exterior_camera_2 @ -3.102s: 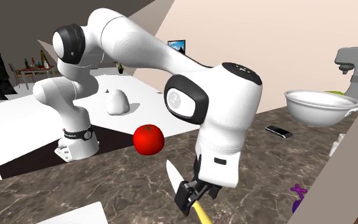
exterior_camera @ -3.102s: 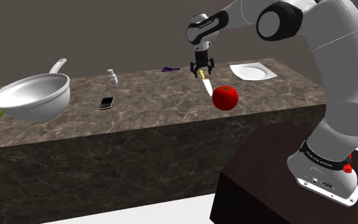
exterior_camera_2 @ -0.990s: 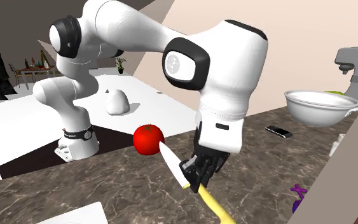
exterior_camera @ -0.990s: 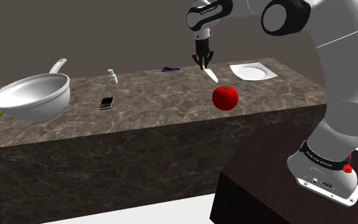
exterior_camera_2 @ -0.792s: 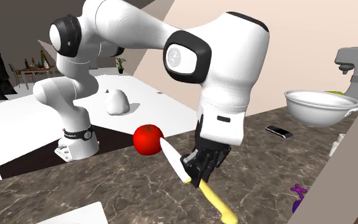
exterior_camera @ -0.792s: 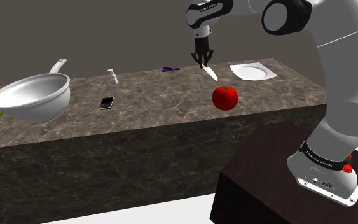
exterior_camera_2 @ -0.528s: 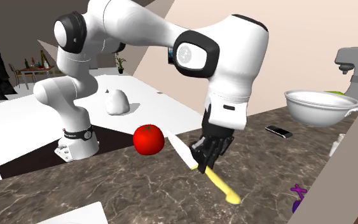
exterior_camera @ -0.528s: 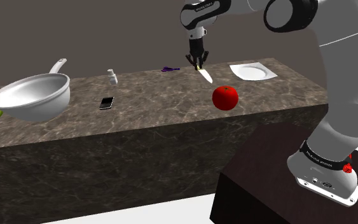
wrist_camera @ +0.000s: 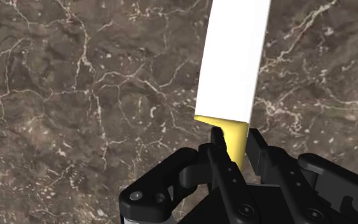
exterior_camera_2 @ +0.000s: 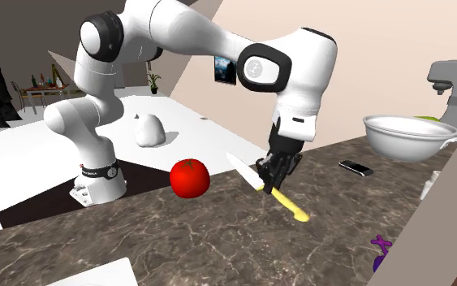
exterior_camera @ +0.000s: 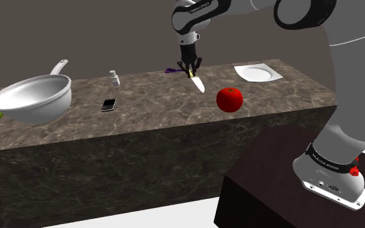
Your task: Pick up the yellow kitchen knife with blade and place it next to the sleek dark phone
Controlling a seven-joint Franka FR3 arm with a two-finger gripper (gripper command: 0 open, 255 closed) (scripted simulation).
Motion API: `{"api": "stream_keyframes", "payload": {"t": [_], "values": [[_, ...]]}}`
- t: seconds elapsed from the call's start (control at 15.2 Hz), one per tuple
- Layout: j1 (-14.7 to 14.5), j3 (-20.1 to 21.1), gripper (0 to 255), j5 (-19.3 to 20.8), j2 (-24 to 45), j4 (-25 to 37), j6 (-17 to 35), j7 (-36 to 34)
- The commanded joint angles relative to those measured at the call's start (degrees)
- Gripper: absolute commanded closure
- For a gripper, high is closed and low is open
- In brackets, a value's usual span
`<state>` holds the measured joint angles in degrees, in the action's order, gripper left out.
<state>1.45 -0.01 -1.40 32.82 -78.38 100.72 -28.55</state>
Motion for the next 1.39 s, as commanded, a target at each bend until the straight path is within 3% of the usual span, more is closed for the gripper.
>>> {"api": "stream_keyframes", "payload": {"t": [0.0,0.73,1.32], "values": [[-1.75,0.65,255,-0.08,-0.53,-0.88,0.38,-2.37],[-10.96,4.02,255,-0.29,1.69,2.60,-0.34,-14.48],[-18.95,6.21,255,0.05,9.20,14.88,-4.44,-24.10]]}}
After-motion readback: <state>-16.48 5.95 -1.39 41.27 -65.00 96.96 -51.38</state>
